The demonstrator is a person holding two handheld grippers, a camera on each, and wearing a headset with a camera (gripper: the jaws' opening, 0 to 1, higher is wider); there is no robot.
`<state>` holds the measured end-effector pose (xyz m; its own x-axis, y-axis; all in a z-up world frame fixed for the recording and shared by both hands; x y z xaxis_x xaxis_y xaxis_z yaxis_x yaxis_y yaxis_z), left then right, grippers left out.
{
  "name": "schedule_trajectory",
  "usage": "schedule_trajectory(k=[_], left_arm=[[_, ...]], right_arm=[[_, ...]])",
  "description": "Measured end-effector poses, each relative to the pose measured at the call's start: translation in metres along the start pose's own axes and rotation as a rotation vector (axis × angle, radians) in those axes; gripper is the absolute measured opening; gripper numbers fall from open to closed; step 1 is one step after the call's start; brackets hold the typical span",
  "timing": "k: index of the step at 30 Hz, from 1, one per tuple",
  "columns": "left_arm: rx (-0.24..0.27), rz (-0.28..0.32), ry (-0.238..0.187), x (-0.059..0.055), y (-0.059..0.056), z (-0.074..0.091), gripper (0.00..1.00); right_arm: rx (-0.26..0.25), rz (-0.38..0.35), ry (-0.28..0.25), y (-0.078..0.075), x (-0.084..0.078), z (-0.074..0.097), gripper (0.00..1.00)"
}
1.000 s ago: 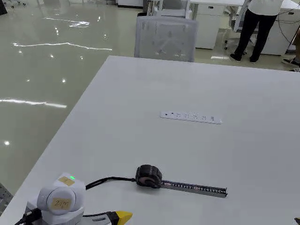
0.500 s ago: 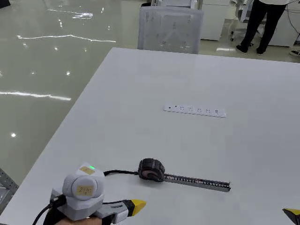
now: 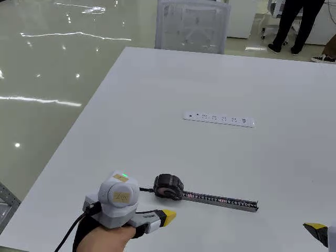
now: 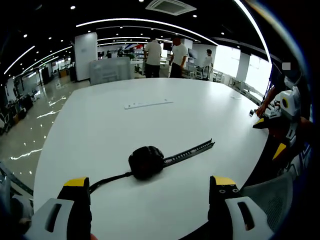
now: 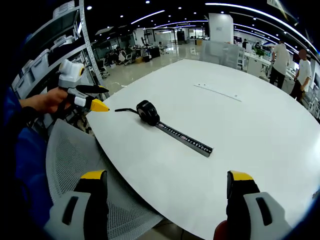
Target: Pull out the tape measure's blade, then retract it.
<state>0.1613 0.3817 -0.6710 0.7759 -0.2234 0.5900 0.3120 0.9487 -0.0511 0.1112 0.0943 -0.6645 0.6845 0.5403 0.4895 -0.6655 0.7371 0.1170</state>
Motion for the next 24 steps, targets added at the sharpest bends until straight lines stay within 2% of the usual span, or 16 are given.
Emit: schedule_trajectory(k=[9,16,24], left_arm=[[0.014,0.034,0.014,0.004,-0.003,-0.019,0.93],[0.008,0.098,0.019,0.009,-0.004,-0.037,0.92],[0.026,0.112,0.026,0.014,-0.005,-0.058,0.91]], right_arm=[[0.017,0.062,0.045,-0.015,-0.001,-0.023,0.93],[0.040,0.132,0.089,-0.026,0.000,-0.043,0.89],[0.069,0.225,0.145,-0.043,0.003,-0.069,0.84]])
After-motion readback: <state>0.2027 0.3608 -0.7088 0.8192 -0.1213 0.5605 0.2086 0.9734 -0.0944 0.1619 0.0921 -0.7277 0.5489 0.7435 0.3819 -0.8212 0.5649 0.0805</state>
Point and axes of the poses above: the centre of the closed fingertips' face, and the gripper's own axes: z roughly backward along the fingers, y roughly to its left, x roughly out of its top, the point moved 1 cm from there along z, roughly backward along the fingers, and after that the axes turned 14 degrees about y, right-handed, at the moved point
